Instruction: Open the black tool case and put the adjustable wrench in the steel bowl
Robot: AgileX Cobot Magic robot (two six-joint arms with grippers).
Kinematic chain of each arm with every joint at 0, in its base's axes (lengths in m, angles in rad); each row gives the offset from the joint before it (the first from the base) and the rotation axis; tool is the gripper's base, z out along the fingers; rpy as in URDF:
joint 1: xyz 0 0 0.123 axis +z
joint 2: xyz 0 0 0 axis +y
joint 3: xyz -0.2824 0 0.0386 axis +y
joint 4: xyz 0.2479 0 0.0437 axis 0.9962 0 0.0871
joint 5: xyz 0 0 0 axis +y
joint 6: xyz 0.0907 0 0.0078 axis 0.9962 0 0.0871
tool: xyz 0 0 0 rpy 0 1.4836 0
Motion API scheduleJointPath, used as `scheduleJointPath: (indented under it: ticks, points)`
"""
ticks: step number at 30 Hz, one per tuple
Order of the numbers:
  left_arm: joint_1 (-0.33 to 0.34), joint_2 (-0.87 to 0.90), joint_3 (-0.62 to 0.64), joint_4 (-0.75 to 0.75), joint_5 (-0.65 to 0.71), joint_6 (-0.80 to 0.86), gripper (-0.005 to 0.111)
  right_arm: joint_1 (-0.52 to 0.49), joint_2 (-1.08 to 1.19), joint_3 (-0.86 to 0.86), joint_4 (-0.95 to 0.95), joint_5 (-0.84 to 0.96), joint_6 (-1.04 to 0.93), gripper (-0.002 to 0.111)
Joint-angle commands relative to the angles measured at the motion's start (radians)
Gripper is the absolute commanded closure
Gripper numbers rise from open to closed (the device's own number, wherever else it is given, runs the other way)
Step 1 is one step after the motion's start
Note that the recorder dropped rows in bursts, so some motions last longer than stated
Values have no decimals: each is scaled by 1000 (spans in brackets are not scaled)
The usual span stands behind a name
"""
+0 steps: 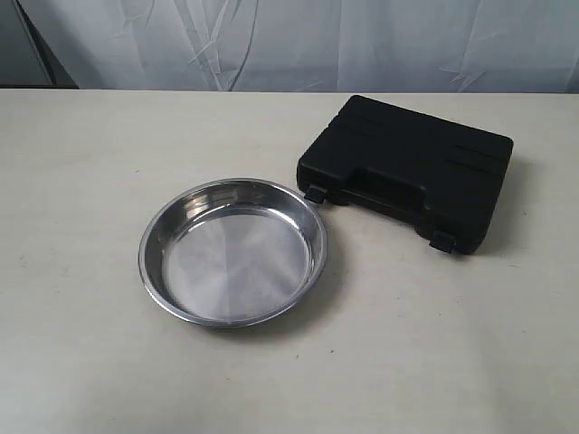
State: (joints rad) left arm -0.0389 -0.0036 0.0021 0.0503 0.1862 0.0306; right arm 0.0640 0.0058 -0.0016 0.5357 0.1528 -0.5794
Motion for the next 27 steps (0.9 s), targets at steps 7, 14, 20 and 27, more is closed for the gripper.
scheduleJointPath:
  ticks: [7,14,20,27]
  points:
    - [-4,4,-2,-4,-6,-1,106,-4,-6,2,-72,-104,-12,108]
    - [-4,4,-2,-4,-6,-1,106,-4,-6,2,383,-146,197,108]
    - [-4,4,-2,-4,-6,-1,106,-4,-6,2,820,-233,217,108]
    - [-4,4,-2,-4,-6,-1,106,-4,43,-243,345,-351,150,108]
